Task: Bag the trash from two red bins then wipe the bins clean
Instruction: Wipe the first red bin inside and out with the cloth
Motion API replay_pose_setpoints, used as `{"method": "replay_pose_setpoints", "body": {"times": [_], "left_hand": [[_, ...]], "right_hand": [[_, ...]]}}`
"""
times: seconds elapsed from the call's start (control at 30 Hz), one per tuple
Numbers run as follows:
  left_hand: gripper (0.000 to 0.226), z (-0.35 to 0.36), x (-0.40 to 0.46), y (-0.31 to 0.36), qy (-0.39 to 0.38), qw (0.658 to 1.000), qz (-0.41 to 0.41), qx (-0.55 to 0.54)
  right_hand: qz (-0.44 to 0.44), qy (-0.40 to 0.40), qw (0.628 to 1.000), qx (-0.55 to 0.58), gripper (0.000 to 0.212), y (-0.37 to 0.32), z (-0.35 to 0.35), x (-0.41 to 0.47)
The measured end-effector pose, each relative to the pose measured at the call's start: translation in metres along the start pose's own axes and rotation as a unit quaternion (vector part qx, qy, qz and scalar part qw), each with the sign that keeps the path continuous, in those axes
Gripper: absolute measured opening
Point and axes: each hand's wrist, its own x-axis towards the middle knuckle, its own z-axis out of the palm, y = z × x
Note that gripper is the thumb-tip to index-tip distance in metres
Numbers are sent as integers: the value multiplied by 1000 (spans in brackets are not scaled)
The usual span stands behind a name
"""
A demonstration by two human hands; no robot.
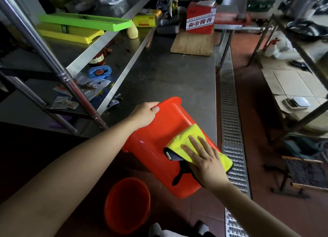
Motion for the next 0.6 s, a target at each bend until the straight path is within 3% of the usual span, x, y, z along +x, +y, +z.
{"method": "replay_pose_setpoints", "body": {"times": [0.13,0.27,0.47,0.6], "left_hand": [[48,-2,10,36,-61,992,14,110],[48,7,26,83,-77,987,13,141],[20,29,28,88,-8,998,-25,56],[32,23,26,76,22,1000,-1,-18]], "right_hand": [[6,-1,1000,2,54,11,-3,-23],[11,-7,1000,9,60,2,-5,-21],[56,-19,995,76,55,-3,-11,-13],[99,-17,992,79,53,-4,-16,23]]}}
